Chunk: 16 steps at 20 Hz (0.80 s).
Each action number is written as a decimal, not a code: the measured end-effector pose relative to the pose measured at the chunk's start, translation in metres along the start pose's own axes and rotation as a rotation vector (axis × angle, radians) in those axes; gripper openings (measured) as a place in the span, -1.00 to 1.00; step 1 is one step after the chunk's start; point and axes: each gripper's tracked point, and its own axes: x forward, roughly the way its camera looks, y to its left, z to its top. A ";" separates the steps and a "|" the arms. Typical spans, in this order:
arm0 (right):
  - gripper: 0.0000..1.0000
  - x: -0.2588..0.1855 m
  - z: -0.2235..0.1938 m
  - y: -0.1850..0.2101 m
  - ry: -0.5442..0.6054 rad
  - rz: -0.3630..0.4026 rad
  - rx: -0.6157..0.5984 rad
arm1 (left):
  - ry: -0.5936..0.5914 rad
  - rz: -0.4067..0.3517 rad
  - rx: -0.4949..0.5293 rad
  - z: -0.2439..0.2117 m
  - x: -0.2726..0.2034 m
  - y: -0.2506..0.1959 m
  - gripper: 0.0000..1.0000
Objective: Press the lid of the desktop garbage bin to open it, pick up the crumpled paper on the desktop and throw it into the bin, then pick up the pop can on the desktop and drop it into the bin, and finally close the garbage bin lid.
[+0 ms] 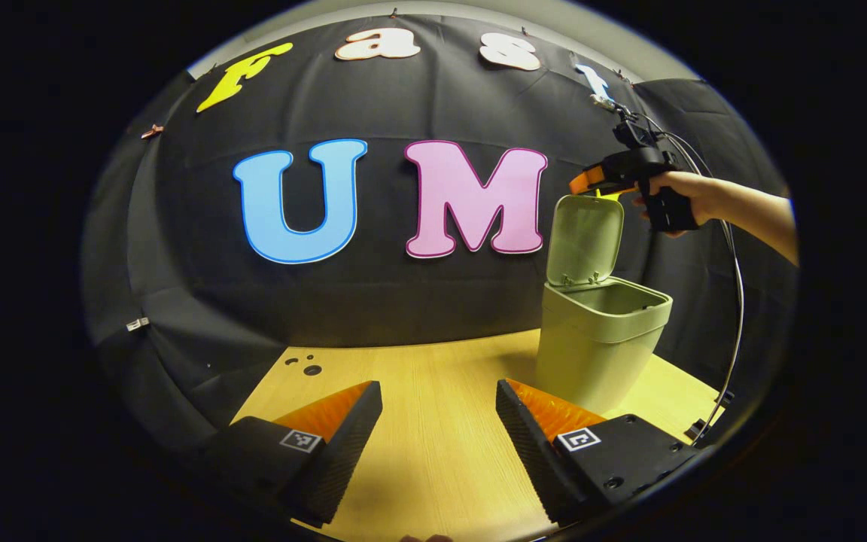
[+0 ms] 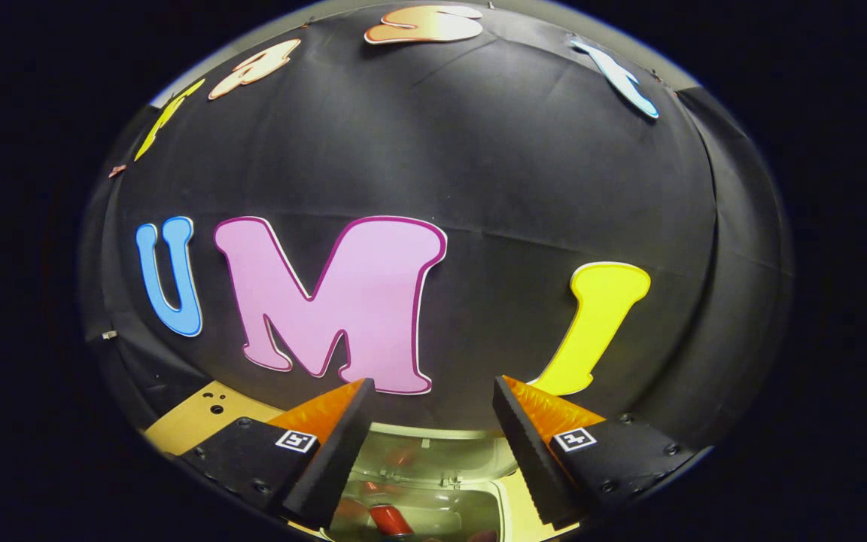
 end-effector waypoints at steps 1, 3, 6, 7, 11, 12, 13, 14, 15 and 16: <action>0.95 0.000 0.001 0.000 -0.004 0.001 0.015 | 0.000 0.004 0.000 0.000 -0.001 0.002 0.95; 0.95 -0.001 -0.001 -0.001 0.010 0.001 0.029 | -0.002 0.009 0.000 0.001 -0.001 0.003 0.95; 0.96 -0.012 -0.005 0.002 0.011 0.009 0.000 | -0.004 0.010 -0.006 0.002 0.002 0.004 0.95; 0.96 -0.018 -0.007 0.002 0.011 0.010 -0.013 | -0.004 0.008 -0.007 0.002 0.002 0.004 0.95; 0.96 -0.047 -0.015 0.003 0.011 0.007 -0.030 | -0.007 -0.005 -0.003 0.004 0.011 0.000 0.95; 0.96 -0.053 -0.021 0.003 0.013 0.006 -0.033 | -0.007 -0.011 -0.003 0.005 0.011 0.000 0.95; 0.96 -0.060 -0.026 0.004 0.016 0.007 -0.039 | -0.007 -0.014 -0.001 0.004 0.012 -0.001 0.95; 0.96 -0.067 -0.034 0.005 0.019 0.007 -0.045 | -0.008 -0.018 0.001 0.005 0.013 -0.002 0.95; 0.96 -0.073 -0.041 0.006 0.021 0.009 -0.055 | -0.008 -0.020 0.002 0.004 0.013 -0.003 0.95; 0.96 -0.077 -0.047 0.009 0.020 0.009 -0.061 | -0.009 -0.023 0.001 0.004 0.013 -0.003 0.95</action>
